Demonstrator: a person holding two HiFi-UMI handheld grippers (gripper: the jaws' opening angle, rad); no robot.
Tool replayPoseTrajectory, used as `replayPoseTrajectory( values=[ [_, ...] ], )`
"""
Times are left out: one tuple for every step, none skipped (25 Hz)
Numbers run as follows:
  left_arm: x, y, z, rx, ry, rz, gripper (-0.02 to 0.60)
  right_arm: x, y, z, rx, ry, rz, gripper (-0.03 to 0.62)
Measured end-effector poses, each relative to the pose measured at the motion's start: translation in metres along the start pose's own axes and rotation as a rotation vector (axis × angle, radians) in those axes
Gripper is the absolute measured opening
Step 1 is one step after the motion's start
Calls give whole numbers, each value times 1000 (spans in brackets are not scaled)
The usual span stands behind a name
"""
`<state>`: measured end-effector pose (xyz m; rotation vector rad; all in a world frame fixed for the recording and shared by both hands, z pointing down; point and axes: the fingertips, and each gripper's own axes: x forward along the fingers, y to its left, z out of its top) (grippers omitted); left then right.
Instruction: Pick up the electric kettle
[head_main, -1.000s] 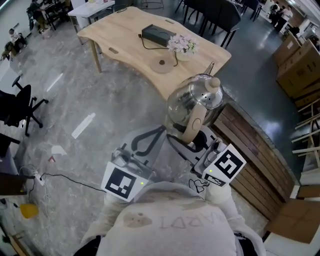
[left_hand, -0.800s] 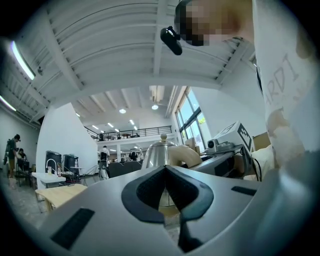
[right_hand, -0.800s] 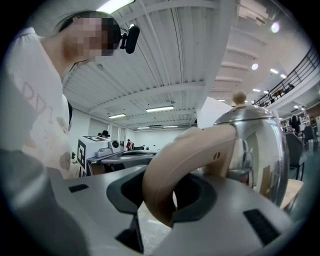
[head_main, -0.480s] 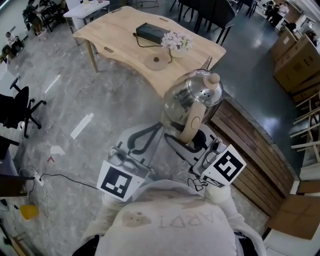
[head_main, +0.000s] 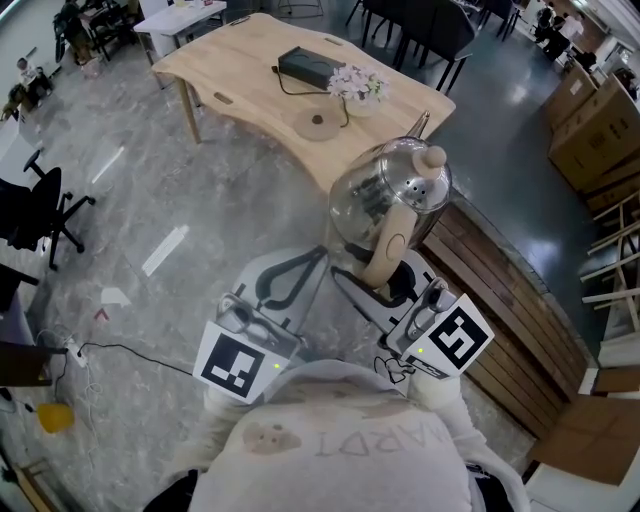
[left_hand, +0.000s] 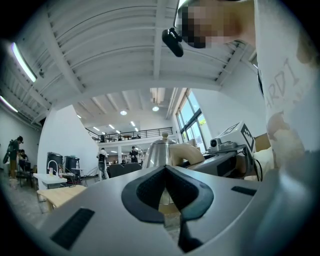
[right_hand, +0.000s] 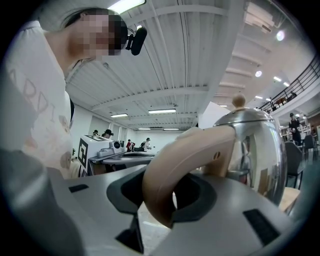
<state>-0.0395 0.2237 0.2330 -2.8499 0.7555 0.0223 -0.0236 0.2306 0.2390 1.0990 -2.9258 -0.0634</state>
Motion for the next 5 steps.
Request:
replayPoseTrajectory(
  values=[
    [-1, -1, -1, 2, 1, 0, 14, -1, 1, 0, -1, -5, -1, 126],
    [-2, -2, -1, 1, 1, 1, 14, -1, 1, 0, -2, -8, -1, 126],
    [-3, -2, -2, 0, 3, 2, 14, -2, 2, 0, -4, -10, -1, 126],
    [-4, -2, -3, -3, 5, 4, 13, -2, 3, 0, -7, -12, -1, 126],
    [-5, -3, -4, -6, 6, 6, 14, -2, 4, 0, -10, -13, -2, 126]
  ],
)
